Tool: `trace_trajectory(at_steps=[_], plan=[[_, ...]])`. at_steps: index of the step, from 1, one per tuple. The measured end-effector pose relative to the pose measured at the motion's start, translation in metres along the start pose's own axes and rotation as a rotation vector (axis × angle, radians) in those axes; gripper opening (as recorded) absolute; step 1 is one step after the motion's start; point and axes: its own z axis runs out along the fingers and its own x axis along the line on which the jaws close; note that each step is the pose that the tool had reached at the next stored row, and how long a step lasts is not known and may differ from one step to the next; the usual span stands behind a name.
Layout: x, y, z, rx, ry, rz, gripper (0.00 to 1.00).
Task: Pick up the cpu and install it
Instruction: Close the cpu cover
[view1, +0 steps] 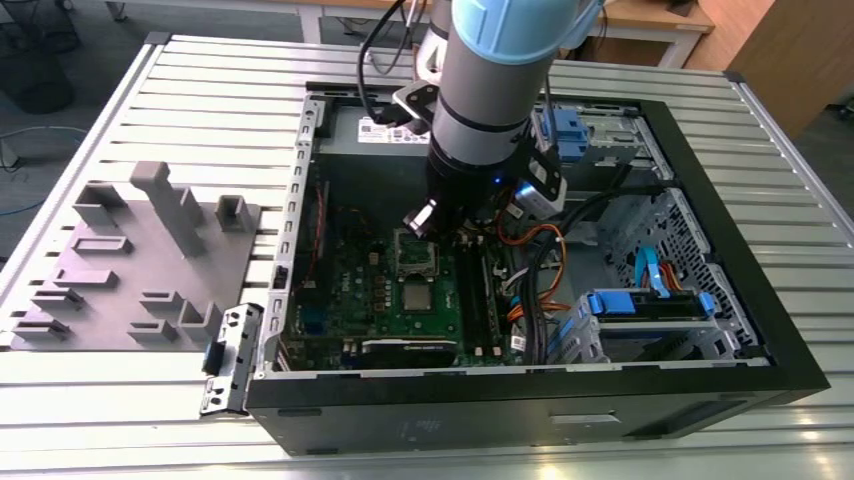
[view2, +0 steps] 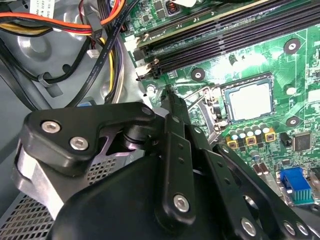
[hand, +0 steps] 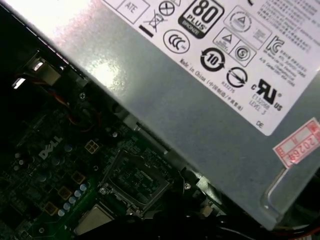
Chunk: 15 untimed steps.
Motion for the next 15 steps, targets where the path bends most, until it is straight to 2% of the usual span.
trace_trajectory(at_steps=[15], plan=[[0.0029, -0.0042, -0.0023, -0.0024, 0.0036, -0.012, 0.11]])
